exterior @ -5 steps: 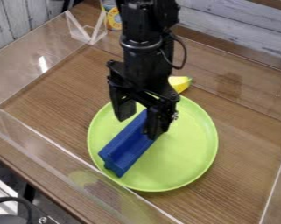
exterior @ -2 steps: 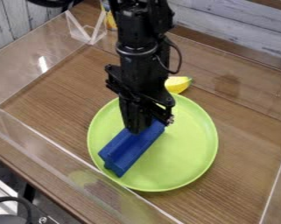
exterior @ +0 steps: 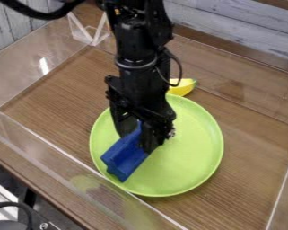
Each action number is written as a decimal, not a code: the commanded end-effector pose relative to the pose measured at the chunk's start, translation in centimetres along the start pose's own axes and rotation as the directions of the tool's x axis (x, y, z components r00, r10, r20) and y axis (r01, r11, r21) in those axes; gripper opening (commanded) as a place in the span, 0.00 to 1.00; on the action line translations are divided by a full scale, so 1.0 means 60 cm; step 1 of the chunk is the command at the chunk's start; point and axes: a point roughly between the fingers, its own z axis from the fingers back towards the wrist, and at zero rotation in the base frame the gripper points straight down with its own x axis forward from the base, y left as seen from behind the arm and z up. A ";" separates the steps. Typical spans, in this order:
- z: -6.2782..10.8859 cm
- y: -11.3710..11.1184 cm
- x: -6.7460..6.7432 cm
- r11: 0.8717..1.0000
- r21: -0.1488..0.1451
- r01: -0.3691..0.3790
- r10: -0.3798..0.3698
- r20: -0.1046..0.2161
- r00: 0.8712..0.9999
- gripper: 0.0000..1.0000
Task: Put the blue object in the green plate
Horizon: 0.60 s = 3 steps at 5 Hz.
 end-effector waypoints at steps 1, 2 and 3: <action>0.007 -0.002 -0.002 1.000 0.000 -0.009 0.009 0.039 0.999 1.00; -0.001 -0.003 -0.005 1.000 -0.003 -0.013 0.013 0.039 0.999 1.00; -0.009 -0.004 -0.009 1.000 -0.006 -0.016 0.016 0.042 0.999 1.00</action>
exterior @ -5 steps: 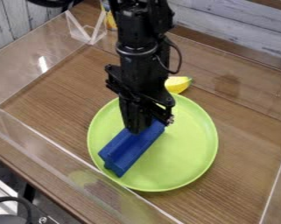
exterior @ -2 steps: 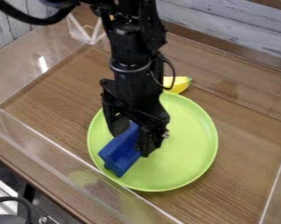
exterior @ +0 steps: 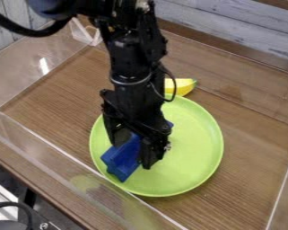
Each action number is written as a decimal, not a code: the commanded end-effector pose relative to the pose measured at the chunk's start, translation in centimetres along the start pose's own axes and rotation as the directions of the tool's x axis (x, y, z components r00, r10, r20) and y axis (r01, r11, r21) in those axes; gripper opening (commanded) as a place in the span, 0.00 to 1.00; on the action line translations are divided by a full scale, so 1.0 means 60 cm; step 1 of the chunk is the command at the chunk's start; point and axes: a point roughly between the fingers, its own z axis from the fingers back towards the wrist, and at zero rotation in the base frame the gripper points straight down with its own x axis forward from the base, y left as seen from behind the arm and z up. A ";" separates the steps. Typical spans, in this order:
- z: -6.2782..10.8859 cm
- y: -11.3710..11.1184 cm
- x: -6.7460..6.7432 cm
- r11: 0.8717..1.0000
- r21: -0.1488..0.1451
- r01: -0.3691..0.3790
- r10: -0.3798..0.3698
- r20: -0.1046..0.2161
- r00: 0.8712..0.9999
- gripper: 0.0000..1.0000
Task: Put the blue object in the green plate
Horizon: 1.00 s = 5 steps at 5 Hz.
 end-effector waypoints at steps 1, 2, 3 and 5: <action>0.003 0.000 0.002 1.000 -0.001 -0.003 0.003 0.041 0.999 1.00; -0.004 0.000 -0.001 1.000 -0.007 -0.003 0.003 0.047 0.999 1.00; -0.010 0.000 -0.003 1.000 -0.014 -0.004 0.004 0.052 0.999 1.00; -0.018 -0.003 -0.008 1.000 -0.026 -0.002 0.003 0.060 0.998 1.00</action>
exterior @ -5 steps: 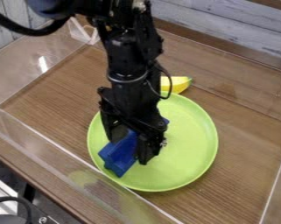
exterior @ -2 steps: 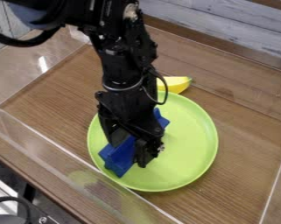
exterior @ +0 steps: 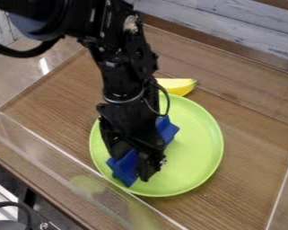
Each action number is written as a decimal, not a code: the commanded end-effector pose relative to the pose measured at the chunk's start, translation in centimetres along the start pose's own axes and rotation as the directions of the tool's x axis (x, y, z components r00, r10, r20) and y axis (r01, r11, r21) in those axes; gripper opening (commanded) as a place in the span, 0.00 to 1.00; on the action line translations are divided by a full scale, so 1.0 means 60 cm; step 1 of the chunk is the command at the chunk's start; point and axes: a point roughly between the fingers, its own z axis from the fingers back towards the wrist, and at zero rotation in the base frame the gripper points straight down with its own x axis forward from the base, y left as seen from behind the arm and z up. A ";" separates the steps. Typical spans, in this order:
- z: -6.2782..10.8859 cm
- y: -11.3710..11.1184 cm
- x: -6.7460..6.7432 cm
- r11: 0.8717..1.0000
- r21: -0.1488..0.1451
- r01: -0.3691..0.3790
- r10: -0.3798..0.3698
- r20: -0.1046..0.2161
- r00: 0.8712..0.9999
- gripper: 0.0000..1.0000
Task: Put the blue object in the green plate
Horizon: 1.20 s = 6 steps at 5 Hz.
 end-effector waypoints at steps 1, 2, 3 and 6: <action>0.003 0.005 0.006 1.000 -0.002 -0.011 0.011 0.028 1.000 1.00; -0.001 0.006 0.007 1.000 -0.004 -0.015 0.015 0.033 0.999 1.00; -0.004 0.007 0.008 1.000 -0.004 -0.021 0.021 0.036 0.999 1.00; -0.012 0.008 0.008 0.999 -0.002 -0.033 0.033 0.039 0.999 1.00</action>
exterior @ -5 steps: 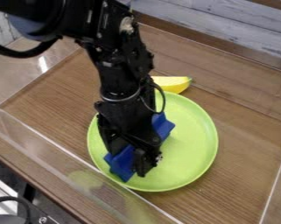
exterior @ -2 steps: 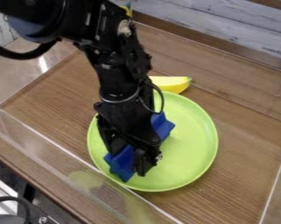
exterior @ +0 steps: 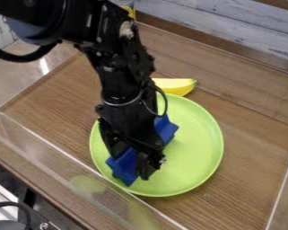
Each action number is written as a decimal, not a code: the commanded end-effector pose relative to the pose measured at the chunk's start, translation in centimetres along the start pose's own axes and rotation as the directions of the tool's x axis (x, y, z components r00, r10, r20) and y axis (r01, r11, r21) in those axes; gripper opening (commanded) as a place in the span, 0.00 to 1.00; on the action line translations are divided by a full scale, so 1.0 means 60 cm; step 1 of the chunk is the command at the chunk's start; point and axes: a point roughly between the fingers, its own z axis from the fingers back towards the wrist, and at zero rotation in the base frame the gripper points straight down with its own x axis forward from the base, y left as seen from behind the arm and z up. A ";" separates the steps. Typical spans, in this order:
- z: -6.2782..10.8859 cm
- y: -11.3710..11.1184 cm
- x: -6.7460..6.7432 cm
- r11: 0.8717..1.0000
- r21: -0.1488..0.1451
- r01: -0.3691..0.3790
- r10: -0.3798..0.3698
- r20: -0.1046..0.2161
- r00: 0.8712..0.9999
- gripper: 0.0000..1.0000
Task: Put the blue object in the green plate
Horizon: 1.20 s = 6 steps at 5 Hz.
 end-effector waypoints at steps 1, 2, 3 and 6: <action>-0.005 0.002 0.001 1.000 0.000 -0.011 0.011 0.000 1.000 1.00; -0.007 0.000 -0.001 1.000 0.001 -0.014 0.014 -0.002 1.000 1.00; 0.005 0.008 0.011 0.999 0.001 -0.040 0.039 0.007 0.999 1.00; 0.006 0.010 0.016 0.999 0.003 -0.050 0.050 0.012 0.999 0.00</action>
